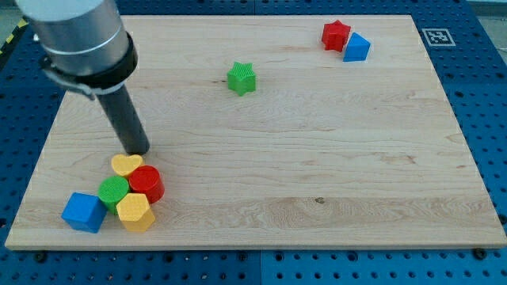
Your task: Point your arm closer to green star
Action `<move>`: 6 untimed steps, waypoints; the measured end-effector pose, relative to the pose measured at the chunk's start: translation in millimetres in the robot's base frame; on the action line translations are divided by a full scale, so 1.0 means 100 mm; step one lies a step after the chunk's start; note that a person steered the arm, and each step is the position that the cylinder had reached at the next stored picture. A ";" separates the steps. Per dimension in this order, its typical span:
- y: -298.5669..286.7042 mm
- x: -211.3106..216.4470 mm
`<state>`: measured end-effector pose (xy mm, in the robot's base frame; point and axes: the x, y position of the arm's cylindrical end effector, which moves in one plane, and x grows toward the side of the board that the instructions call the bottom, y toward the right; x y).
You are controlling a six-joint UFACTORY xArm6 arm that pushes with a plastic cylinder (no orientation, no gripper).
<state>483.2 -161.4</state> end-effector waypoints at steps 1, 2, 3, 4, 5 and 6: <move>0.64 -0.27; 1.72 -0.41; 2.34 -0.47; 2.36 -0.59; 2.38 -0.84; 2.38 -1.41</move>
